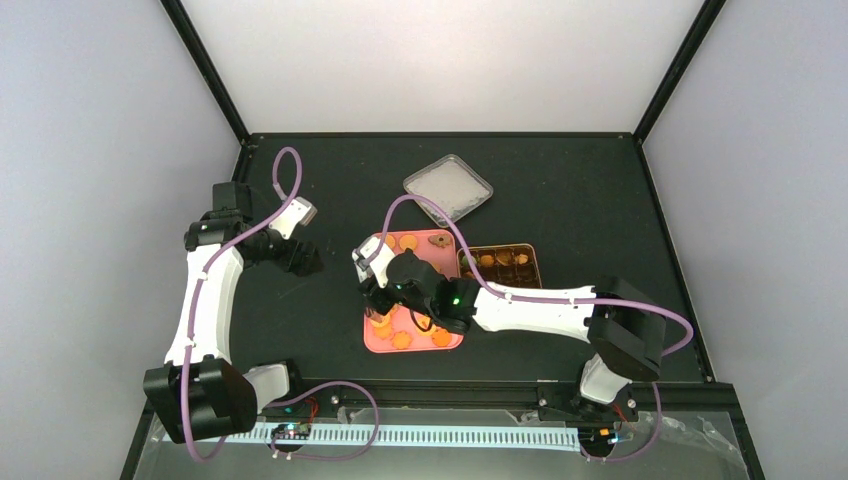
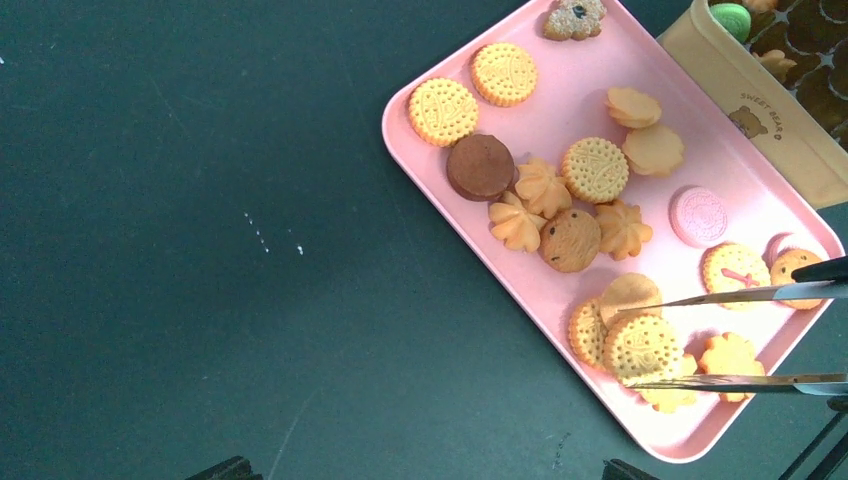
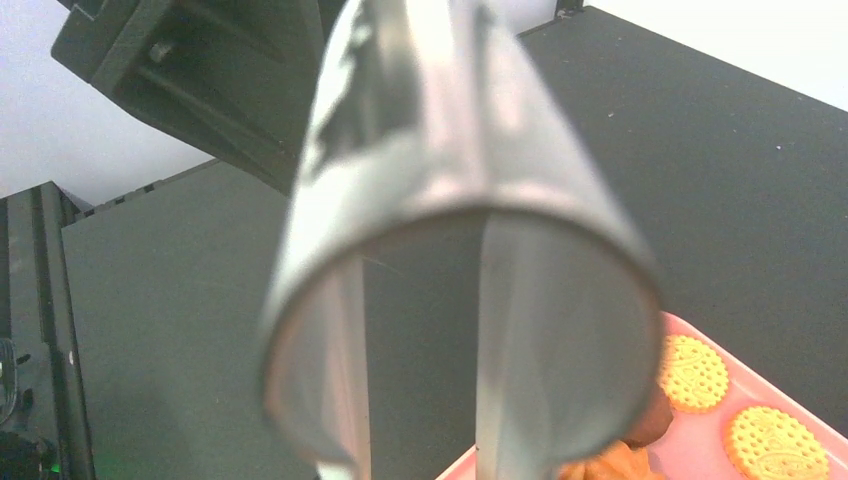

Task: Pack the cookies
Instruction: Pick up the fake cookies from the plate.

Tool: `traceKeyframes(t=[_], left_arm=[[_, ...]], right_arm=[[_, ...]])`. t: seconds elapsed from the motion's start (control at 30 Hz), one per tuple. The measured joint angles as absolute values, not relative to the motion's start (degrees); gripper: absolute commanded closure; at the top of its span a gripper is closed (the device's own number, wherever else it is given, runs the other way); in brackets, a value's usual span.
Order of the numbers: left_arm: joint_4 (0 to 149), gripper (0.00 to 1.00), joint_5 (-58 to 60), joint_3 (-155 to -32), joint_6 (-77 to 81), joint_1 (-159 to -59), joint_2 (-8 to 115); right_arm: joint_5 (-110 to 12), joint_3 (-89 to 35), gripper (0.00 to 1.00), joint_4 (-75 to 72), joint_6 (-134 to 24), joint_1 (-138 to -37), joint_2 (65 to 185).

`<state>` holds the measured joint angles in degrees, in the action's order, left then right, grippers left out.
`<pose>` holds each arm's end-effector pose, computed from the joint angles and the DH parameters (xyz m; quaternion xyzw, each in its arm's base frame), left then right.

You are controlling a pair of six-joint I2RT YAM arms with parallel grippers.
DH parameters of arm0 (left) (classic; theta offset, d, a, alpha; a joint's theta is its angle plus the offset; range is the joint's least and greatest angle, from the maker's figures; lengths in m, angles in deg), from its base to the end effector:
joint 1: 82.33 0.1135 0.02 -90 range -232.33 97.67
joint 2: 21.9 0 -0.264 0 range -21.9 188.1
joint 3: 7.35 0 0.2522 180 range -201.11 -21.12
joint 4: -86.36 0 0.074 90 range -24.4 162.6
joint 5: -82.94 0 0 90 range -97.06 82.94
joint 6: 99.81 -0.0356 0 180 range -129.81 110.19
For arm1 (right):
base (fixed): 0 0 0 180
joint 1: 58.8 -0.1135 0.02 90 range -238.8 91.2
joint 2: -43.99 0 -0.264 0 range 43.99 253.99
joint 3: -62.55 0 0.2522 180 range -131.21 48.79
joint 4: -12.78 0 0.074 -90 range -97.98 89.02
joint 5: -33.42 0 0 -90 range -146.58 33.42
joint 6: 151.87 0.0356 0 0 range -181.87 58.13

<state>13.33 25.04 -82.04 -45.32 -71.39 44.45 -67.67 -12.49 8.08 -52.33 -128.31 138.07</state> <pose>0.2080 0.0209 0.2977 0.2587 0.9033 -0.1649 0.2999 0.1383 0.3507 0.2507 -0.3708 0.7483 0.2838 0.4711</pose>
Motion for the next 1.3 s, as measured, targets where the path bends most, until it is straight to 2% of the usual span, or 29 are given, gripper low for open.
traceKeyframes(t=[1.3], left_arm=[[12.44, 0.08, 25.08, -82.94, -45.71, -71.12, 44.4]], right_arm=[[-66.64, -12.33, 0.58, 10.07, -53.03, -130.48, 140.5]])
